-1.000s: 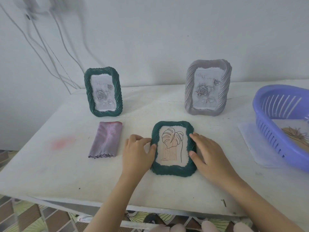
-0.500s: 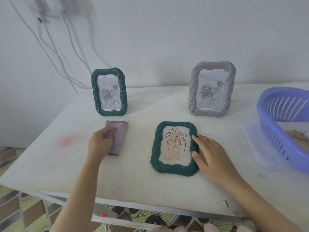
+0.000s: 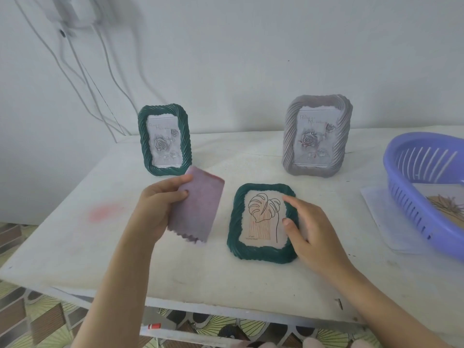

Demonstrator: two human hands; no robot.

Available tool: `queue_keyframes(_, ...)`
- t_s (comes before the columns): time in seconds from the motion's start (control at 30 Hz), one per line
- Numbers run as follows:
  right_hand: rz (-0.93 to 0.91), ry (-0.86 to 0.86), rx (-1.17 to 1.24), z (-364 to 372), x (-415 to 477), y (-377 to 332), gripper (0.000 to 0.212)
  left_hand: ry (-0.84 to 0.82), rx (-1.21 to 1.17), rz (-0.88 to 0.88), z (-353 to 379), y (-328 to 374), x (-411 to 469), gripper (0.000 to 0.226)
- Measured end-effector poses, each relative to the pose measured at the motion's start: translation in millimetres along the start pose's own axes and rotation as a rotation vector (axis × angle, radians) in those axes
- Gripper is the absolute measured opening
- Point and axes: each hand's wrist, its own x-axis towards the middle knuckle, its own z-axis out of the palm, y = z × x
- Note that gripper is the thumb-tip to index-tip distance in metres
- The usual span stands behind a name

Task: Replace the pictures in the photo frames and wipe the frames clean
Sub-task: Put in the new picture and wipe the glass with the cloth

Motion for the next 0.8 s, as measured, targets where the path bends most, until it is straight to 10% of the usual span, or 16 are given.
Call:
queue_keyframes(0.33,0.331,-0.019,0.983,5,21,-52,0.064,-0.213,-0.143,0.050,76,-12,-25,0.029)
queue_keyframes(0.5,0.336,-0.030,0.640,-3,26,-33,0.059,-0.182,0.260,0.225,73,-37,-25,0.035)
queue_keyframes(0.67,-0.095,0.037,-0.368,0,20,-9,0.058,-0.340,0.897,0.329,48,-68,-24,0.079)
queue_keyframes(0.8,-0.060,-0.266,-0.489,10,17,-8,0.071,-0.468,1.100,0.383,39,-84,-24,0.108)
